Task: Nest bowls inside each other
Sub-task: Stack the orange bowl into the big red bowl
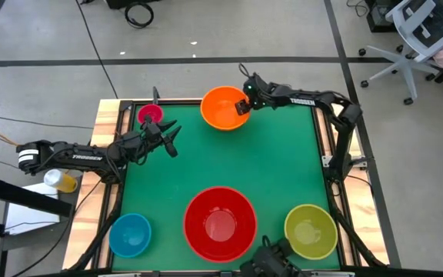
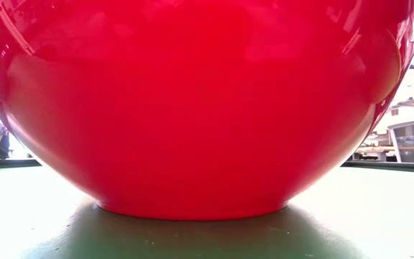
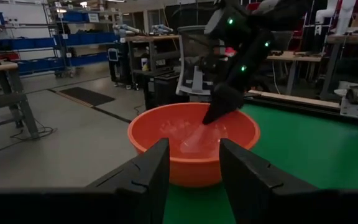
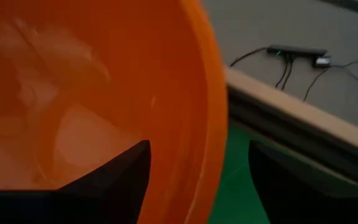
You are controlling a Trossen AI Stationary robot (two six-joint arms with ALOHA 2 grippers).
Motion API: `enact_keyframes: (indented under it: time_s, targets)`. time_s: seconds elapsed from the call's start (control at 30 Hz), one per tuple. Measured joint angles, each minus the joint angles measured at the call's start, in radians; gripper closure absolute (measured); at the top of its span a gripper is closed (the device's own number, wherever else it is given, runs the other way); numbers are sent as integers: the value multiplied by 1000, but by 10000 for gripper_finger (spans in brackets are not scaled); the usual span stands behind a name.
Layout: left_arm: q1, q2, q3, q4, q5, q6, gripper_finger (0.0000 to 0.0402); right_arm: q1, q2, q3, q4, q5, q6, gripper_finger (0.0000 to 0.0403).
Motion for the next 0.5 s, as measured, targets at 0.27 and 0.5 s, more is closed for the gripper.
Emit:
enact_keyframes:
  time_s: [0.27, 0.5]
  targets:
    - [0, 0, 0, 2, 0, -4, 260, 1, 9, 0, -33, -26, -120, 215]
    - [2, 0, -1, 30, -1, -4, 260, 4, -53, 0, -58, -15, -157, 317]
